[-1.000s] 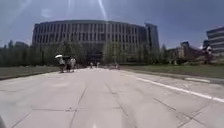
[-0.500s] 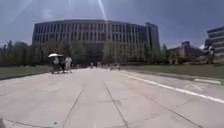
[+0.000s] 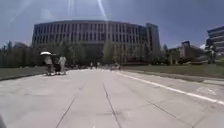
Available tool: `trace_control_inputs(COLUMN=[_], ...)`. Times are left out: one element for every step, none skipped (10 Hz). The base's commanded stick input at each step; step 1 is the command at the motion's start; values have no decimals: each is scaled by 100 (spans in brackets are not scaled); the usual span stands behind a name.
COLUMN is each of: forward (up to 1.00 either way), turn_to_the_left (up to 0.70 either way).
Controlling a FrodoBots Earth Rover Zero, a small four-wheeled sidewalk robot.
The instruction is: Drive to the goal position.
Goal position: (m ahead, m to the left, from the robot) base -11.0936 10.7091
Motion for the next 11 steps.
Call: trace_control_inputs(forward=[85, 85, 85, 85, 85, 85, 85, 85, 85, 85, 85], turn_to_the_left=[7, 34, 30, 19, 7, 0, 0, 0, 0, 0, 0])
